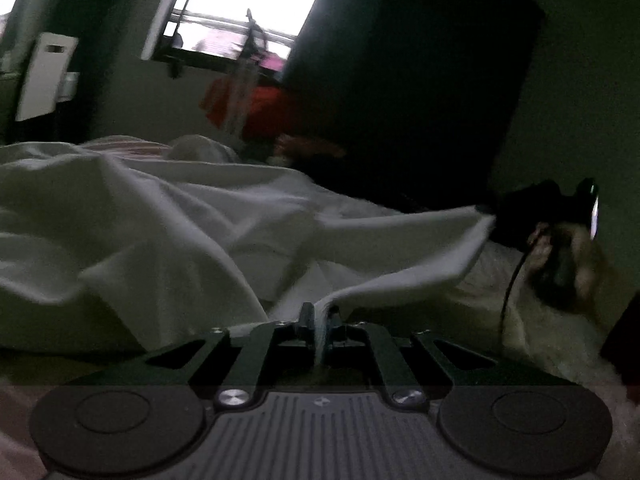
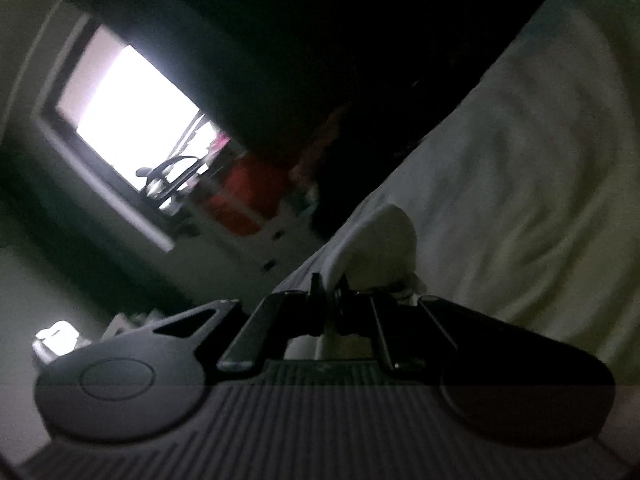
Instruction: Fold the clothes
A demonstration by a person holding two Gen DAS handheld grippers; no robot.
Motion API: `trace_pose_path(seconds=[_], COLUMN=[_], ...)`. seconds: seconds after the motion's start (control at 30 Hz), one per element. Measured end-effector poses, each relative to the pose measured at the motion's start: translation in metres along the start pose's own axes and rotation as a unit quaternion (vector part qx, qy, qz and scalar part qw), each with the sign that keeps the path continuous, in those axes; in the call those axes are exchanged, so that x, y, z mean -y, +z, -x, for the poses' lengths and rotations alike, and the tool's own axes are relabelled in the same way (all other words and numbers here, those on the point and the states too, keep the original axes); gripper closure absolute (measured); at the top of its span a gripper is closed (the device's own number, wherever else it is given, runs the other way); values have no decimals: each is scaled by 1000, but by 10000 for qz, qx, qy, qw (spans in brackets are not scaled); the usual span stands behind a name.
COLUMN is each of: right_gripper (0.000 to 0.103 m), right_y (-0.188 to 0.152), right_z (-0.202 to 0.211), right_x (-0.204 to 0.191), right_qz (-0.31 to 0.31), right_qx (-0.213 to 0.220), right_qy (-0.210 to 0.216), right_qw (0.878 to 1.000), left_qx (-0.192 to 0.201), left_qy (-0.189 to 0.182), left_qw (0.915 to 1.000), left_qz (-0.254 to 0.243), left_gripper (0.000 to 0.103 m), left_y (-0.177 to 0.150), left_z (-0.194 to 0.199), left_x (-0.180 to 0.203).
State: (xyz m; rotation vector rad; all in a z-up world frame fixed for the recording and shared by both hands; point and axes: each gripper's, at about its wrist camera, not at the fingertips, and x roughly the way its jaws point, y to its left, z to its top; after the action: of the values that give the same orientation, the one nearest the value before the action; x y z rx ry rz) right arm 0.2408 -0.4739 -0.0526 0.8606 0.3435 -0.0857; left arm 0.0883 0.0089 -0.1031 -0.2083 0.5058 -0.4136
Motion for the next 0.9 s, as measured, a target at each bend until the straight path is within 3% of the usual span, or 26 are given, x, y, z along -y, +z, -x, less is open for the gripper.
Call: trace_pose_path(seconds=[0.1,0.17,0.27,0.33,0.5,0.6,0.67,0.73,0.8,0.9], right_gripper=[95,95,96,96,96,94,93,93,93,92], right_y=[25,33,25,16,-42,-56,-54,-53,-54,-61], right_z=[55,90,127,143,148,155,156,154,152,150], right_x=[20,34,64,88,149,165,165,163,171,184], right_qz=[-212,-468,-852,-1203,-2410,-2978,-2949,-2836,-2801,-3171], right_qx=[119,245,359,368,-118,-220,-223,-178,-203,-247], right_qy=[-588,-728,-1009,-1194,-1373,-1062,-1044,-1021,-1020,-901], right_qw=[9980,9959,9906,9849,9607,9484,9495,9533,9543,9438], left_qx=[-172,-314,-481,-651,-735,-581,-477,-370,-280,-147], left_qy=[-379,-588,-569,-530,-568,-506,-389,-184,43,484], left_qw=[9991,9977,9964,9958,9952,9902,9797,9604,9336,8900], left_qz=[-106,-155,-405,-373,319,1166,1910,2755,3572,4532], left_gripper=[77,52,41,39,33,23,22,20,20,20], left_y=[-5,-8,-15,-18,-16,-7,-2,-4,-7,-14], left_z=[-3,-6,-9,-10,4,18,27,33,37,41], left_x=[17,25,34,31,8,-17,-41,-72,-104,-146])
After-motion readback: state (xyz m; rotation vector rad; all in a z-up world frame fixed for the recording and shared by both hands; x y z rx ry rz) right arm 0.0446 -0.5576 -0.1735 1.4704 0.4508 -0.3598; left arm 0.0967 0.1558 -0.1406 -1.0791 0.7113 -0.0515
